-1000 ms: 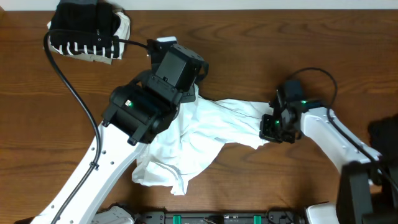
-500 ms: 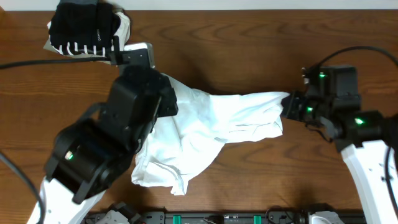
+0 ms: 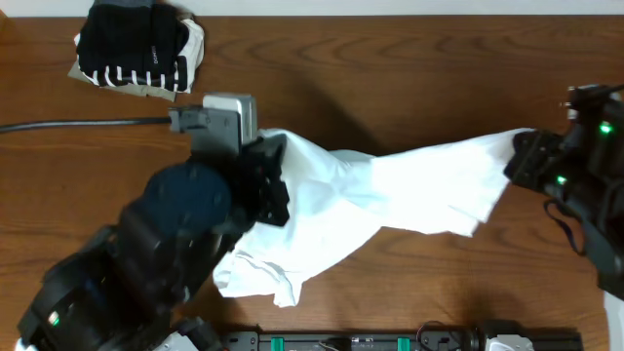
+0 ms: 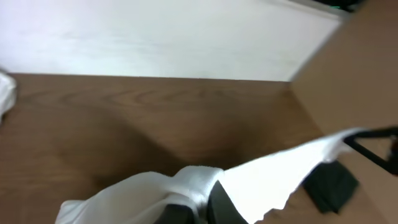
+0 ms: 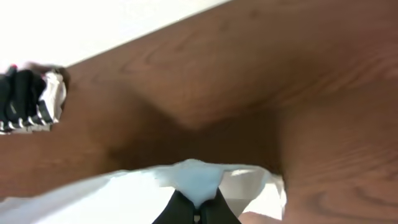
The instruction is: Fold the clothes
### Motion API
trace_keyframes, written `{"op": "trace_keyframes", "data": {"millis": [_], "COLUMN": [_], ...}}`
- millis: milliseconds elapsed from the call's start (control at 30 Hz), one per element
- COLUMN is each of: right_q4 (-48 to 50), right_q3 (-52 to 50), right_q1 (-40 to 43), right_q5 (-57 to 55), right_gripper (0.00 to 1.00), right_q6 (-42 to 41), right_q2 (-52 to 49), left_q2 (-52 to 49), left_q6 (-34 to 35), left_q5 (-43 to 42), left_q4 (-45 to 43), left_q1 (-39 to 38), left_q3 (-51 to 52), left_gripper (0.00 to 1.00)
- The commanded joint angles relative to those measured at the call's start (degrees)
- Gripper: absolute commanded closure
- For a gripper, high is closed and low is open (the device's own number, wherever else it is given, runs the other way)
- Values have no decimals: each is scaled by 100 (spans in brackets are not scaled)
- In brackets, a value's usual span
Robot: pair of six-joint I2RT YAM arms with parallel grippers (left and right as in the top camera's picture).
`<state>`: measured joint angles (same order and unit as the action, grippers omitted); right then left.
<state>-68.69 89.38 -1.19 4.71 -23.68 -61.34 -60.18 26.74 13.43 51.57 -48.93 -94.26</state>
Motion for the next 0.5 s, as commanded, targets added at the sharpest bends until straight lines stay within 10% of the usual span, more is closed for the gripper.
{"op": "trace_keyframes", "data": {"millis": [0, 467], "right_q4": [-157, 243], "right_q3": [439, 1202], "right_q1": [55, 55], "right_q5": [-214, -951], "right_gripper": [99, 99], "right_q6": [15, -157], "right_q2": [39, -240], "left_q2": [39, -420], "left_q6": [-118, -522], "left_q5": [-17, 2492], "left_q4": [-70, -247], "left_q1": [-350, -852], "left_q3": [-343, -1034], "left_gripper": [94, 94]}}
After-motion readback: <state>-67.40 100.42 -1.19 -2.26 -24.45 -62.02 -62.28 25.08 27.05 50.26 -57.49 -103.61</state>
